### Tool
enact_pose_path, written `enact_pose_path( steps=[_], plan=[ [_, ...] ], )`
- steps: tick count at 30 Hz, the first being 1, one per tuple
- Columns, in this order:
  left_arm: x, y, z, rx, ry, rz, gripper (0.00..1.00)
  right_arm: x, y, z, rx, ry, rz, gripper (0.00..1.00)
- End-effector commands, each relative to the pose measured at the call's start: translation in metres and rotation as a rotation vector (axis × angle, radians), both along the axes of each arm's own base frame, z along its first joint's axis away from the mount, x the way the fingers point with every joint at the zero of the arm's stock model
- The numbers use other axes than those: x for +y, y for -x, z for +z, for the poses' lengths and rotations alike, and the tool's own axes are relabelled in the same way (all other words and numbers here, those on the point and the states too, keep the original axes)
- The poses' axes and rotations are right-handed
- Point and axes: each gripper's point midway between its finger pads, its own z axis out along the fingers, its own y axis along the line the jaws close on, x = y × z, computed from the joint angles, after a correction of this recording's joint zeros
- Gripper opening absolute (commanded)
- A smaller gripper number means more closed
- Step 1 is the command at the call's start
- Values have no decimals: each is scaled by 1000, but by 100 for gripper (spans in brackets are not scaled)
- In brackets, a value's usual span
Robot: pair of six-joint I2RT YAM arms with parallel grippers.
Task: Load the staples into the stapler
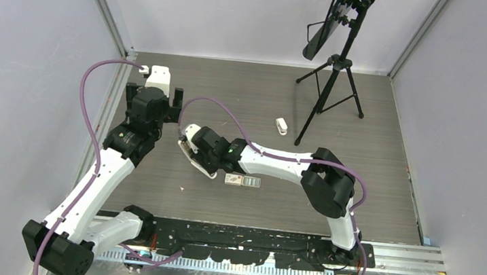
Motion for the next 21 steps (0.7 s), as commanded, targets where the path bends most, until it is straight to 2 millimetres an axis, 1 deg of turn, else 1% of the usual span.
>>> enact_pose_path(
  steps=[1,13,21],
  plan=[
    [-4,-6,10,-49,32,-3,99,19,-6,16,-35,-62,22,16],
    [-6,-7,9,-48,35,-11,99,19,-7,7,-41,-35,45,16],
    [-7,-7,9,-47,36,-16,98,17,-9,7,-54,-21,45,16]
  ],
)
